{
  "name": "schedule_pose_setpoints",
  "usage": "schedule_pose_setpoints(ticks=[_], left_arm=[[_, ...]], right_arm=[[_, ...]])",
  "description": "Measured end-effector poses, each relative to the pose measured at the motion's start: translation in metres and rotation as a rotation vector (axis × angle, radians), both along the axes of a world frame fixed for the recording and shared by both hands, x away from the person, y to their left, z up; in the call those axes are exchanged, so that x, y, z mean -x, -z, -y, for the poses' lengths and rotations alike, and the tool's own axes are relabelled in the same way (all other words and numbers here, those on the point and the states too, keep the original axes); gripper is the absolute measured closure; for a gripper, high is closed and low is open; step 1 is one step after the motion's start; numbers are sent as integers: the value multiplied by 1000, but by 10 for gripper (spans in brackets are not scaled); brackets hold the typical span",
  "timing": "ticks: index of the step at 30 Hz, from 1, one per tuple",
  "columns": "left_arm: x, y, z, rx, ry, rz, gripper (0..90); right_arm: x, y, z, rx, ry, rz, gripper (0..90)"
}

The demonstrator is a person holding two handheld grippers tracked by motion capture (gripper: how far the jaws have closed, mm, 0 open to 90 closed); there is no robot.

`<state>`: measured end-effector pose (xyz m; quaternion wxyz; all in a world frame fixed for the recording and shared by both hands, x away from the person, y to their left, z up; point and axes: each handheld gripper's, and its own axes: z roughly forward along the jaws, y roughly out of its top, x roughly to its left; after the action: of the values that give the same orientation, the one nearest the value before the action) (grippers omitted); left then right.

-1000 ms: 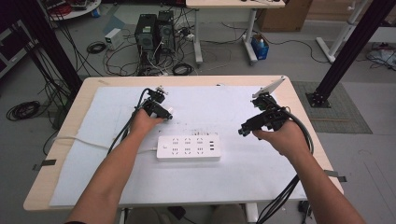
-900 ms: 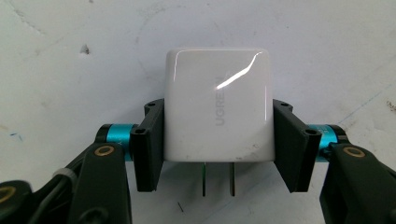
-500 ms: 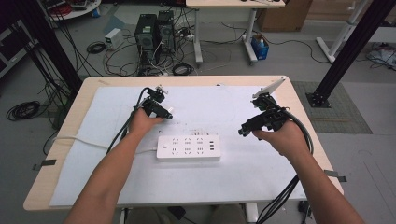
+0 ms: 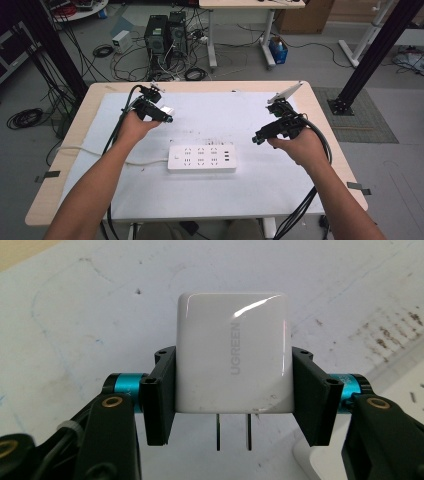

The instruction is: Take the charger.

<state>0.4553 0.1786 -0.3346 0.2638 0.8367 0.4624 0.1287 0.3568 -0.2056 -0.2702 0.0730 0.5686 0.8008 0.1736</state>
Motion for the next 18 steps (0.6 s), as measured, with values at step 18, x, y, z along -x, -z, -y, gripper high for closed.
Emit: schedule_pose_setpoints(ticks=[18], left_arm=[[48, -55, -16, -1, 25, 35, 426]], right_arm=[[1, -2, -3, -6, 5, 9, 110]])
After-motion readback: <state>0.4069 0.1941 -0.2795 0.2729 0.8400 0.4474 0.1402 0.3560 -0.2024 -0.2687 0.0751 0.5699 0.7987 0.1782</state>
